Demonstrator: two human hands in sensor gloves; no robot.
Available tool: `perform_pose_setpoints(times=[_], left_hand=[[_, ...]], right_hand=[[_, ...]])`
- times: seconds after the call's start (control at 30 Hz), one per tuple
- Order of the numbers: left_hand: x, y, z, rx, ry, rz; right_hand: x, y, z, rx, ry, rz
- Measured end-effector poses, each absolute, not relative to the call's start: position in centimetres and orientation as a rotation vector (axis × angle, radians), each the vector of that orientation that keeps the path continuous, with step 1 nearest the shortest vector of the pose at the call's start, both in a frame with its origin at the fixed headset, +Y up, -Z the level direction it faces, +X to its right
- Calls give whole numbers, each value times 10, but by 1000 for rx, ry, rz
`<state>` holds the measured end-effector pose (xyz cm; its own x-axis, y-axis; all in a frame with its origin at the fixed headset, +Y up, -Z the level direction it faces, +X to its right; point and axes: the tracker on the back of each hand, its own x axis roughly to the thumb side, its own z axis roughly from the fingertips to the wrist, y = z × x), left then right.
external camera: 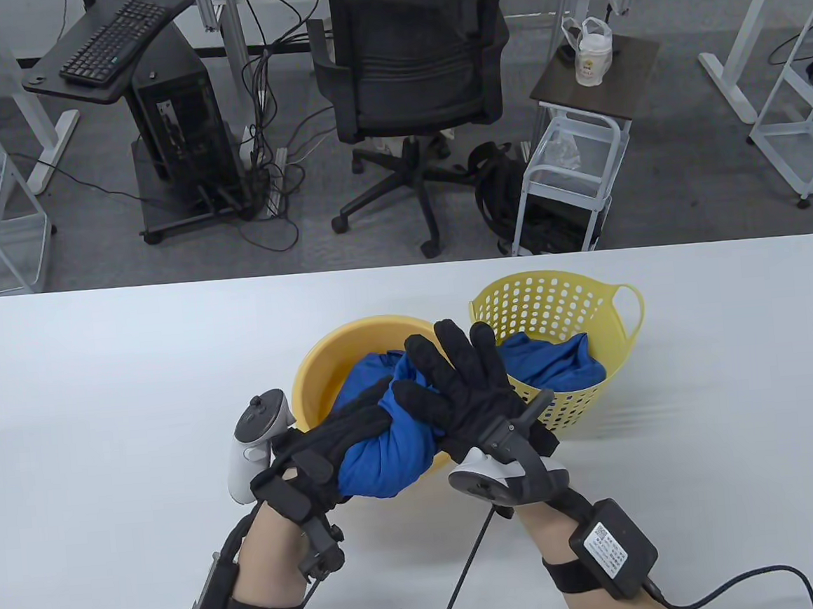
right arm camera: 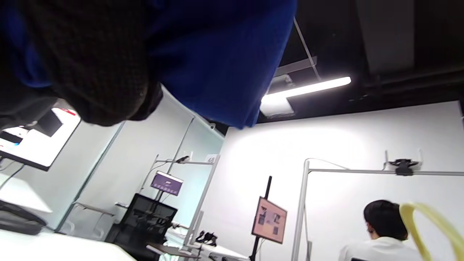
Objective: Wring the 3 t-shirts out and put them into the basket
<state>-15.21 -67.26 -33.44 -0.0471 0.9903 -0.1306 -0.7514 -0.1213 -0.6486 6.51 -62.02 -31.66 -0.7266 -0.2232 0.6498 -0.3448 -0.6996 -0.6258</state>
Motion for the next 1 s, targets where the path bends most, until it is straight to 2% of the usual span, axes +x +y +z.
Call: perform_pose_setpoints(times=[0.2,0.43,0.63,0.77,0.87,0.97,1.0], left_hand=[[-155,-665,-333,-725,-611,1579],[-153,-663,-329,-757,-639,1645],[-156,-660,-328,-707,-607,1599],[-155,-663,-328,-769,-669,1668],[-153,-661,-326,-788,-695,1716],[-152,-660,-325,-760,-692,1737],[-152,-660,-324,-730,-646,1729]], right_hand=[[64,-604,-305,1315,-1143,2390],[65,-597,-303,1239,-993,2357],[59,-597,-298,1312,-961,2442],[59,-590,-292,1337,-993,2379],[62,-587,-291,1209,-914,2302],[64,-578,-283,1140,-1063,2414],[66,-576,-283,1105,-1109,2439]])
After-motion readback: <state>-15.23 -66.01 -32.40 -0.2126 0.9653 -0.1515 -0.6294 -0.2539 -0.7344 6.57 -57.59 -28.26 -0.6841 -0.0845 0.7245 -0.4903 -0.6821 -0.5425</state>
